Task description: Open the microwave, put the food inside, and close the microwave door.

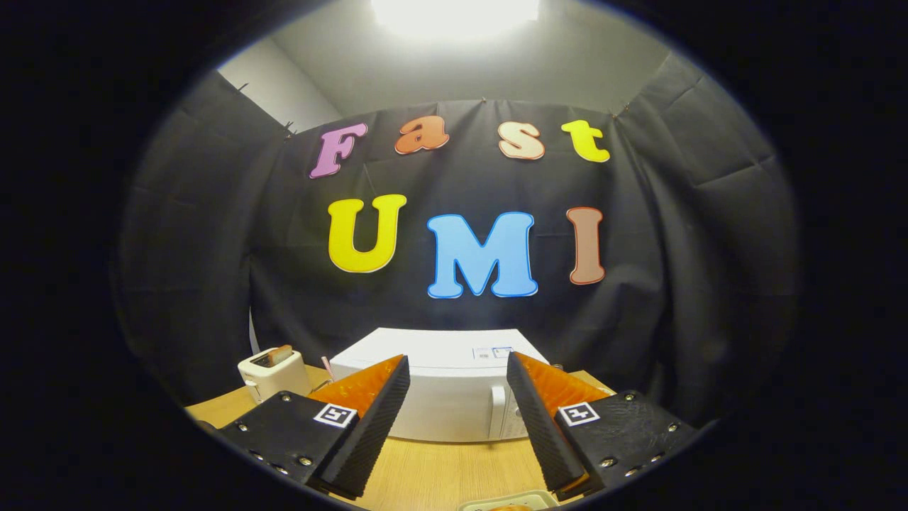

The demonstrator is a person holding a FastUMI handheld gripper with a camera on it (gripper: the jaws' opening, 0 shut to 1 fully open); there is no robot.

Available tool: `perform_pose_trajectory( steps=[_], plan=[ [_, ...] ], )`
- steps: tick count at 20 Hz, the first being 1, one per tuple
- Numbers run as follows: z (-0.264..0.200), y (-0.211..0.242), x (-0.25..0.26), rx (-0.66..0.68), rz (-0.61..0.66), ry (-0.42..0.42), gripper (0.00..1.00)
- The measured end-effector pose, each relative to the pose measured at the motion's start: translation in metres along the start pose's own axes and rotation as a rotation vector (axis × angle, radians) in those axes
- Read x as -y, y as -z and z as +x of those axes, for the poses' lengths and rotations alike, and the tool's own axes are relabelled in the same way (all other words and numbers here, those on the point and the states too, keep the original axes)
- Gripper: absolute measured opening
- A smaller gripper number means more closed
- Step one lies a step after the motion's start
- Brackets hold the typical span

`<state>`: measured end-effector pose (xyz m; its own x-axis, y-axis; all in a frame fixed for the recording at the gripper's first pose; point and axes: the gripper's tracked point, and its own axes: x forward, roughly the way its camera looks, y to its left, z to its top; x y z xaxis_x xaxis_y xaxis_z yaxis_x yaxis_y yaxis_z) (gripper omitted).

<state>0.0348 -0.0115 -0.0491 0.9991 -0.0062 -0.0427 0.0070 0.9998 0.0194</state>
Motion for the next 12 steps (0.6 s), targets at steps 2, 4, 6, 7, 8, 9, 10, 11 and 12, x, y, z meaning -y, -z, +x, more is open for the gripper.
perform_pose_trajectory(
  steps=[2,4,6,7,8,9,10,11,12],
  plan=[
    [0.012,0.012,0.005,-0.01,0.004,0.004,0.88],
    [0.024,0.024,0.01,-0.005,0.008,0.007,0.88],
    [0.036,0.034,0.018,0.008,0.006,0.018,0.88],
    [0.042,0.041,0.022,0.008,0.001,0.024,0.88],
    [0.048,0.048,0.026,0.005,-0.004,0.031,0.88],
    [0.054,0.056,0.03,0.003,-0.008,0.039,0.88],
    [0.06,0.062,0.033,0.003,-0.014,0.043,0.88],
    [0.067,0.07,0.037,0.0,-0.024,0.048,0.88],
    [0.074,0.078,0.04,-0.002,-0.033,0.05,0.88]
  ],
)
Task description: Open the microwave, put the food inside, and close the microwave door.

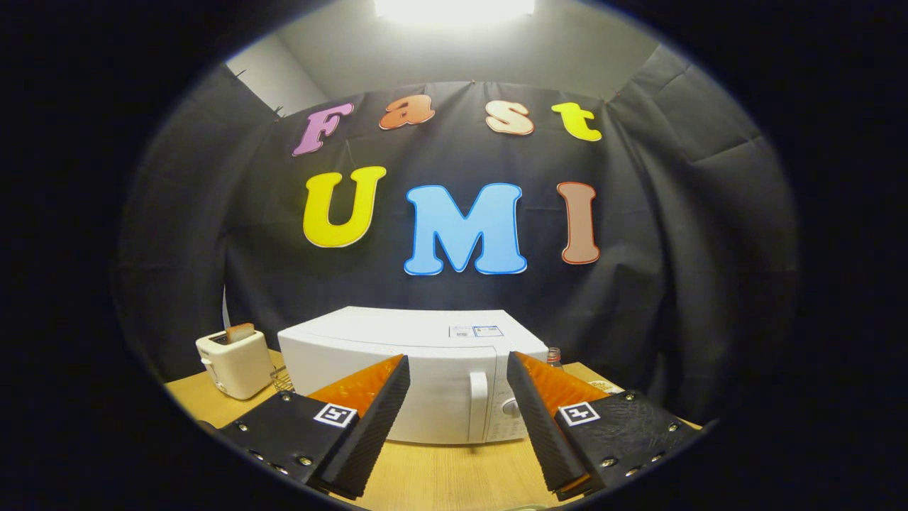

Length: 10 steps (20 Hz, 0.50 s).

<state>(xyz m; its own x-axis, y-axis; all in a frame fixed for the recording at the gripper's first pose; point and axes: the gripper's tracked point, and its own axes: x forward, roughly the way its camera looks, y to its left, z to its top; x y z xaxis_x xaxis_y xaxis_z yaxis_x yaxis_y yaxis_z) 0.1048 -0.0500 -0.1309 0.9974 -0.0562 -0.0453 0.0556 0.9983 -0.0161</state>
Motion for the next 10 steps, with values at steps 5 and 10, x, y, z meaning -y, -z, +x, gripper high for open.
perform_pose_trajectory(
  steps=[5,10],
  plan=[
    [0.039,0.041,0.013,-0.01,-0.031,0.011,0.88],
    [0.074,0.084,0.024,-0.102,0.046,-0.003,0.89]
  ],
)
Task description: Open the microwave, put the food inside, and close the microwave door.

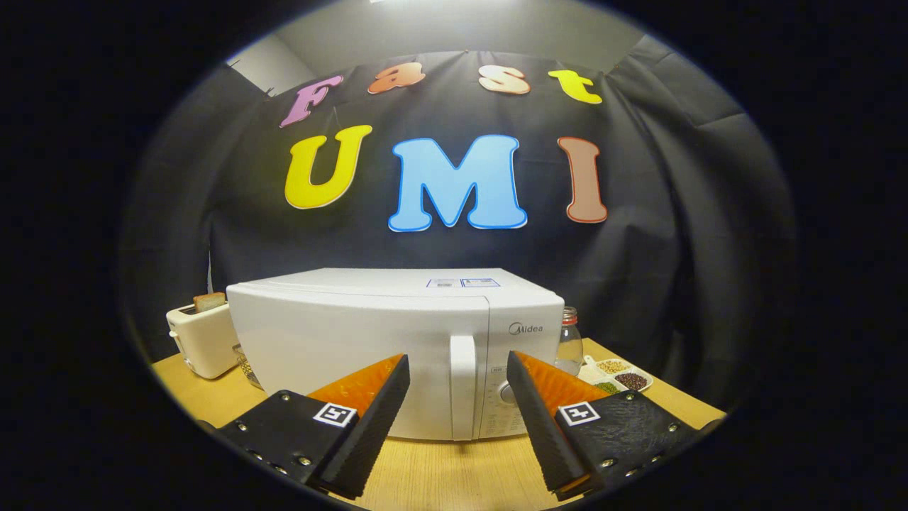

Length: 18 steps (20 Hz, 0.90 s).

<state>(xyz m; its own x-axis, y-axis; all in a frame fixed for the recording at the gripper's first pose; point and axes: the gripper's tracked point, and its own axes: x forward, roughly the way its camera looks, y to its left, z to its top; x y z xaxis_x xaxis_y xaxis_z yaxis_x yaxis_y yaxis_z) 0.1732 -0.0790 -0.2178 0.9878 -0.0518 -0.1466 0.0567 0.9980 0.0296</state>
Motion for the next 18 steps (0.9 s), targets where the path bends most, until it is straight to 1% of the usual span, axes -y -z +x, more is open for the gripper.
perform_pose_trajectory(
  steps=[4,6,7,8,9,11,12,13,14,16,17,18],
  plan=[
    [0.017,0.015,0.007,0.003,-0.019,0.017,0.88],
    [0.024,0.02,0.006,0.008,-0.022,0.011,0.86],
    [0.028,0.021,0.006,0.016,-0.024,0.012,0.83],
    [0.032,0.023,0.007,0.017,-0.029,0.017,0.77],
    [0.034,0.026,0.007,0.015,-0.034,0.019,0.76],
    [0.04,0.031,0.004,0.022,-0.053,0.014,0.75],
    [0.042,0.026,0.002,0.028,-0.063,0.008,0.65],
    [0.044,0.026,0.002,0.037,-0.076,0.017,0.53],
    [0.043,0.028,0.004,0.039,-0.087,0.022,0.48],
    [0.046,0.038,0.002,0.0,-0.088,0.022,0.48],
    [0.051,0.038,-0.002,0.001,-0.085,-0.001,0.38],
    [0.048,0.039,-0.002,-0.01,-0.071,-0.006,0.29]
  ],
)
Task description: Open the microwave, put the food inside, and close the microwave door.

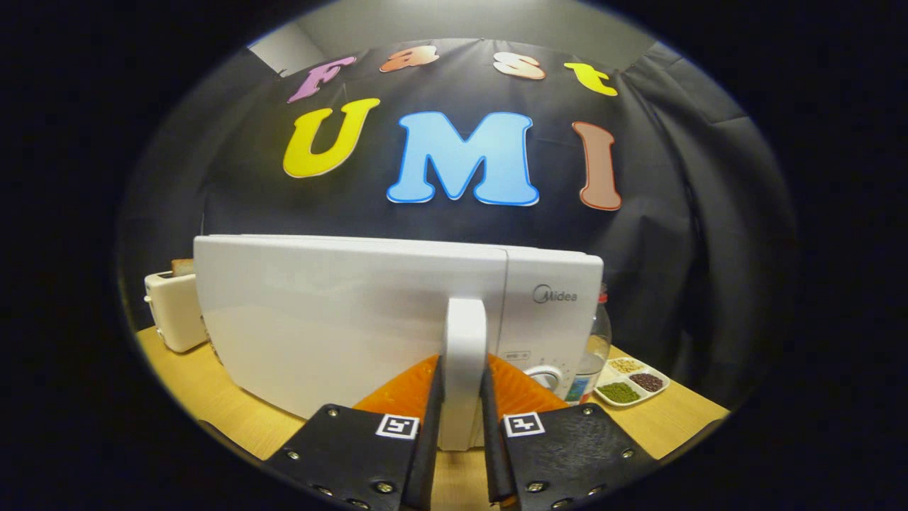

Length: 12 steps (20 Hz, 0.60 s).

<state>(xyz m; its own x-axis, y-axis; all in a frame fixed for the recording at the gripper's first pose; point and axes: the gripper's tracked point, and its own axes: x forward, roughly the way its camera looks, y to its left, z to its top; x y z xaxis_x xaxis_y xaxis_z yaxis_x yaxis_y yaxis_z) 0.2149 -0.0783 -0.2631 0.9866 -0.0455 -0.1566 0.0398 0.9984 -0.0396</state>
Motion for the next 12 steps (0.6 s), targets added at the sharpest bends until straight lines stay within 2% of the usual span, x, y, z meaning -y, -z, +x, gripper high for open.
perform_pose_trajectory(
  steps=[2,3,5,8,9,12],
  plan=[
    [-0.002,-0.0002,-0.0008,-0.008,0.03,-0.03,0.29],
    [-0.0046,-0.0005,-0.0024,-0.017,0.062,-0.054,0.21],
    [-0.0043,-0.0004,-0.0036,-0.032,0.077,-0.084,0.19],
    [-0.0068,0.0002,-0.0014,-0.036,0.059,-0.076,0.18],
    [-0.0088,0.001,-0.0024,-0.045,0.071,-0.077,0.09],
    [-0.0086,0.0005,-0.0035,-0.049,0.086,-0.093,0.09]
  ],
)
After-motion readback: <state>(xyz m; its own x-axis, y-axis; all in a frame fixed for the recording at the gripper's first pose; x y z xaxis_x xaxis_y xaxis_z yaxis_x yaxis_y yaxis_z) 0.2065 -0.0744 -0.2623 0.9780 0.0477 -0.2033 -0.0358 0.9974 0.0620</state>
